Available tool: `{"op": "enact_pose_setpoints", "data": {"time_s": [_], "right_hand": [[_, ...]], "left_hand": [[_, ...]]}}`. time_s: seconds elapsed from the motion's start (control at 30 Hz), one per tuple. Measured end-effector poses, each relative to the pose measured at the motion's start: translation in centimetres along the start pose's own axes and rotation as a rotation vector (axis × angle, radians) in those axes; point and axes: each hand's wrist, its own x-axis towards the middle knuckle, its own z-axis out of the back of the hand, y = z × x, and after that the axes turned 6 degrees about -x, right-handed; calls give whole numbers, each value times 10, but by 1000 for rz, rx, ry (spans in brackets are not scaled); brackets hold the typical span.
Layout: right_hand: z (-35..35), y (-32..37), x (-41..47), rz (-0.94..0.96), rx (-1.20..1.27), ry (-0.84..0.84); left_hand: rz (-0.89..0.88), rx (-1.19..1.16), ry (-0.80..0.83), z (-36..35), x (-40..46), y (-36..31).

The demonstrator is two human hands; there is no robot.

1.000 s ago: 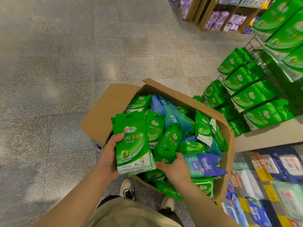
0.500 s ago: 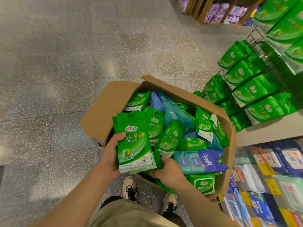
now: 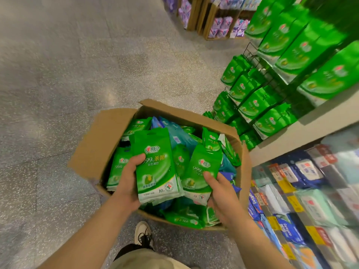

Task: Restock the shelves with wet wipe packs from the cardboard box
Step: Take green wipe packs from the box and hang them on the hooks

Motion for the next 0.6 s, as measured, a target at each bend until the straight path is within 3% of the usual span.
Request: {"op": "enact_pose_setpoints", "data": {"time_s": [0.23,0.6], "right_hand": [[92,3,-55,162,266,-197],[259,-46,-171,387,417,-571]], "left_hand": [[84,128,63,-76,-14,52],[291,290,385,-232,-67,201]]}}
